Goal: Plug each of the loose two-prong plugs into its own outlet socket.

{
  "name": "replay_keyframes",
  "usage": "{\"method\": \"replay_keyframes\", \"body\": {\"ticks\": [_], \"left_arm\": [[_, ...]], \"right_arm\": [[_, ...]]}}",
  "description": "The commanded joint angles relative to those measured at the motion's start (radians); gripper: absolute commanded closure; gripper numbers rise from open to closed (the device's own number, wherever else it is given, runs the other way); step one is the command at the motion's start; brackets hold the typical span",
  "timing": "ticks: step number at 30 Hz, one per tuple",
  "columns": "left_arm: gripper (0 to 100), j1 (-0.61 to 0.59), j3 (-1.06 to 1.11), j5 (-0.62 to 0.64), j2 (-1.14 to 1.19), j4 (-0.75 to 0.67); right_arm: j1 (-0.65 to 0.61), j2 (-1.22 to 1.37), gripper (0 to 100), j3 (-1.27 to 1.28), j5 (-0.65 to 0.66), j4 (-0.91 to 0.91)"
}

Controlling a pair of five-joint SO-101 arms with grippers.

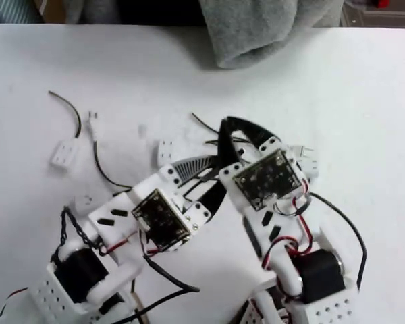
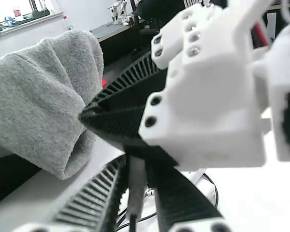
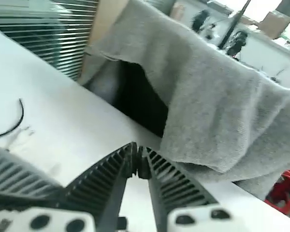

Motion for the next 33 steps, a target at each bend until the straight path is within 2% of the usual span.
{"method": "replay_keyframes", "body": {"ticks": [1, 8, 13, 18, 21, 24, 26, 29, 33], "left_arm": [[98, 0.002, -0.02, 0.008, -0.022, -0.02], [98, 0.002, -0.021, 0.008, -0.022, -0.02], [98, 0.002, -0.02, 0.008, -0.022, -0.02], [98, -0.045, -0.017, 0.008, -0.021, -0.02], [98, -0.156, -0.017, 0.026, -0.015, -0.02], [98, -0.275, -0.017, 0.13, -0.013, -0.02], [98, -0.325, -0.02, 0.135, -0.008, -0.02], [98, -0.346, -0.058, 0.135, 0.087, 0.009], [98, -0.36, -0.227, 0.135, 0.38, 0.086]], "right_arm": [[0.119, 0.039, 98.1, 0.124, 0.014, -0.133], [0.203, 0.041, 98.1, 0.147, 0.155, -0.17], [0.266, 0.041, 98.1, 0.135, 0.152, -0.199], [0.311, 0.041, 98.1, 0.037, 0.147, -0.105], [0.374, 0.041, 98.1, -0.018, 0.052, -0.008], [0.46, 0.041, 98.1, -0.023, -0.071, 0.099], [0.493, 0.041, 98.1, 0.021, -0.13, 0.153], [0.515, 0.041, 98.1, 0.15, -0.201, 0.162], [0.513, 0.039, 98.1, 0.358, -0.233, 0.059]]}}
